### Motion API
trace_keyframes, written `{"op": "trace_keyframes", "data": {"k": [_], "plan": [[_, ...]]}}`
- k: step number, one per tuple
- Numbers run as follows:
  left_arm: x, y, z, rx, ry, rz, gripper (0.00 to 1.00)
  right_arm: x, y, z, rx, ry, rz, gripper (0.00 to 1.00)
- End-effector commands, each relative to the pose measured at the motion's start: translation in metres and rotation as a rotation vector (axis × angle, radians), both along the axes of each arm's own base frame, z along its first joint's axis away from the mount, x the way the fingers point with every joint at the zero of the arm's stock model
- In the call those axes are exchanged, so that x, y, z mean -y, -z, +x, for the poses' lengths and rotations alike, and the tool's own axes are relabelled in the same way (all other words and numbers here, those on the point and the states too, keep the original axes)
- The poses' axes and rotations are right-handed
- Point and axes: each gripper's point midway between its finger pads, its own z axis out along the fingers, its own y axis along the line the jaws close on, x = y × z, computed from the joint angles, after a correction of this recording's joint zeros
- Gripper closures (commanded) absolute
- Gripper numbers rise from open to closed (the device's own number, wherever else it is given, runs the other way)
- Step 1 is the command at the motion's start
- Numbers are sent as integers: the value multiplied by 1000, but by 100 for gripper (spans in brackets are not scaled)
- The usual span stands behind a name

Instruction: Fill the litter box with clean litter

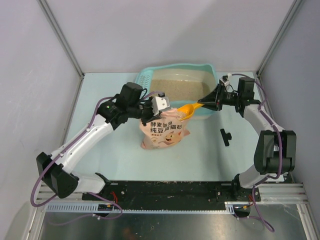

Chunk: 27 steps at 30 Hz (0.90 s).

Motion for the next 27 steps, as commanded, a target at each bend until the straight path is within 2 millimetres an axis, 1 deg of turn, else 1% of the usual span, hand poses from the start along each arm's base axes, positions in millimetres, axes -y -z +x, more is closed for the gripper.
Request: {"op": "trace_keyframes", "data": {"k": [1, 3, 4, 7, 10, 13, 16, 19, 27], "plan": [[20, -77, 10, 224, 73, -158, 100, 11, -11, 18, 41, 52, 10, 100], [19, -76, 12, 232, 63, -151, 100, 15, -11, 18, 31, 61, 4, 100], [19, -76, 14, 235, 59, -147, 100, 17, -15, 19, 33, 71, -5, 100], [17, -71, 19, 236, 37, -131, 100, 23, -20, 21, 61, 109, -46, 100], [18, -70, 19, 232, 34, -127, 100, 26, -19, 20, 58, 124, -62, 100], [17, -71, 21, 238, 28, -124, 100, 31, -19, 24, 61, 142, -65, 100], [16, -69, 21, 236, 23, -121, 100, 32, -19, 24, 61, 147, -67, 100], [15, -69, 22, 244, 18, -115, 100, 33, -27, 24, 91, 149, -61, 100], [15, -67, 25, 238, 9, -112, 100, 37, -30, 26, 102, 143, -42, 100]]}}
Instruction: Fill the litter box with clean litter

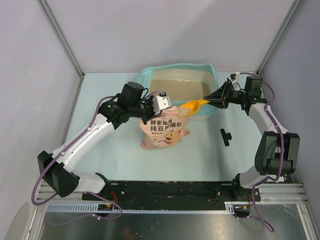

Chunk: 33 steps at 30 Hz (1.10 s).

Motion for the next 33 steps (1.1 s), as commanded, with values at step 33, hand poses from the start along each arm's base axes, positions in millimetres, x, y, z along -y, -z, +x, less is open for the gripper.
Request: {"op": "trace_keyframes", "data": {"k": [33], "plan": [[13, -55, 21, 172, -3, -110, 100, 14, -29, 21, 151, 33, 7, 100]]}}
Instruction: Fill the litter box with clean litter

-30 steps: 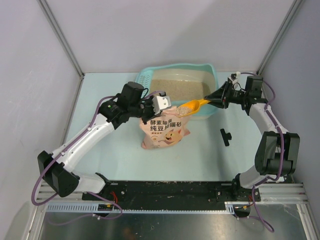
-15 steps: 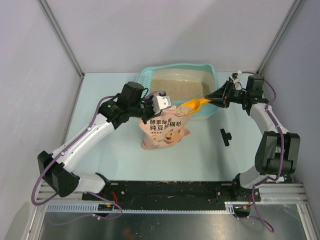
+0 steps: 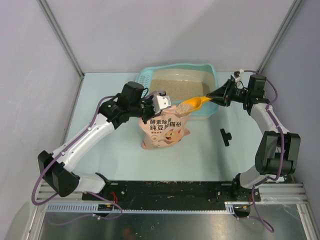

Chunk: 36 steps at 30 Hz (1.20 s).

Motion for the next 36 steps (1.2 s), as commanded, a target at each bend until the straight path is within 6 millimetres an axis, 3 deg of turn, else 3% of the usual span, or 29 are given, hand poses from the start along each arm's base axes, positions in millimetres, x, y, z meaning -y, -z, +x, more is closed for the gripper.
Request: {"op": "trace_keyframes", "data": {"k": [1, 9, 13, 17, 18, 19, 21, 22, 24, 25, 26, 28, 30, 36], "plan": [[15, -56, 17, 162, 21, -118, 100, 3, -22, 11, 85, 2, 9, 100], [15, -46, 25, 154, 11, -97, 100, 6, -29, 23, 112, -3, 39, 100], [15, -40, 34, 142, 4, -93, 100, 20, -35, 46, 122, 33, 45, 100], [19, -38, 42, 135, 5, -95, 100, 33, -37, 81, 154, 80, 35, 100], [20, -38, 44, 135, 3, -95, 100, 34, -27, 93, 140, 86, 33, 100], [20, -40, 45, 137, 4, -98, 100, 35, -40, 104, 191, 89, 19, 100], [21, -40, 47, 136, 2, -98, 100, 38, -17, 129, 181, 118, -42, 100], [21, -40, 48, 136, 4, -99, 100, 40, -33, 143, 236, 127, -70, 100], [21, -40, 48, 137, 1, -98, 100, 41, -23, 162, 262, 156, -151, 100], [21, -40, 48, 135, 0, -100, 100, 43, -5, 174, 247, 170, -198, 100], [20, -40, 48, 137, -4, -98, 100, 46, -16, 185, 270, 202, -250, 100], [18, -41, 47, 138, -10, -100, 100, 37, -12, 193, 348, 175, -336, 100], [14, -43, 47, 141, -25, -103, 100, 34, -22, 198, 437, 173, -445, 100], [0, -47, 35, 162, -41, -105, 100, 5, -37, 187, 609, 135, -695, 100]]}}
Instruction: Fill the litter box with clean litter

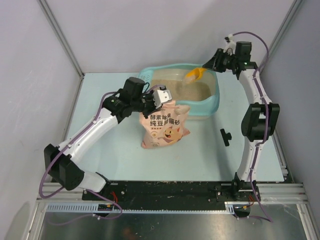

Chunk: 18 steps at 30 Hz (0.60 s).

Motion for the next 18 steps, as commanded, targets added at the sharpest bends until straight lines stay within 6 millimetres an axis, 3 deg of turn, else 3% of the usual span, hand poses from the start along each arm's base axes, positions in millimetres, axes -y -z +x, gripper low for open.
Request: {"op": "trace_keyframes", "data": {"k": [1, 4, 5, 6, 7, 8, 11, 12, 18], "plan": [[-6, -55, -1, 173, 1, -104, 100, -26, -38, -14, 213, -25, -282, 100], [-14, -51, -3, 180, -6, -94, 100, -49, -50, -17, 321, -59, -419, 100], [-17, -54, -5, 189, -6, -97, 100, -73, -53, -24, 366, -106, -462, 100], [-18, -52, -6, 187, -6, -98, 100, -82, -54, -26, 402, -127, -513, 100], [-19, -52, -6, 186, -7, -99, 100, -77, -51, -22, 452, -112, -665, 100], [-21, -53, -6, 188, -11, -99, 100, -95, -49, -28, 489, -133, -739, 100], [-21, -56, -8, 189, -2, -111, 100, -85, -55, -32, 562, -103, -913, 100], [-21, -59, -8, 191, -4, -118, 100, -79, -69, -37, 587, -88, -916, 100], [-9, -57, -12, 135, 28, -168, 100, -63, -81, -76, 537, -139, -825, 100]]}}
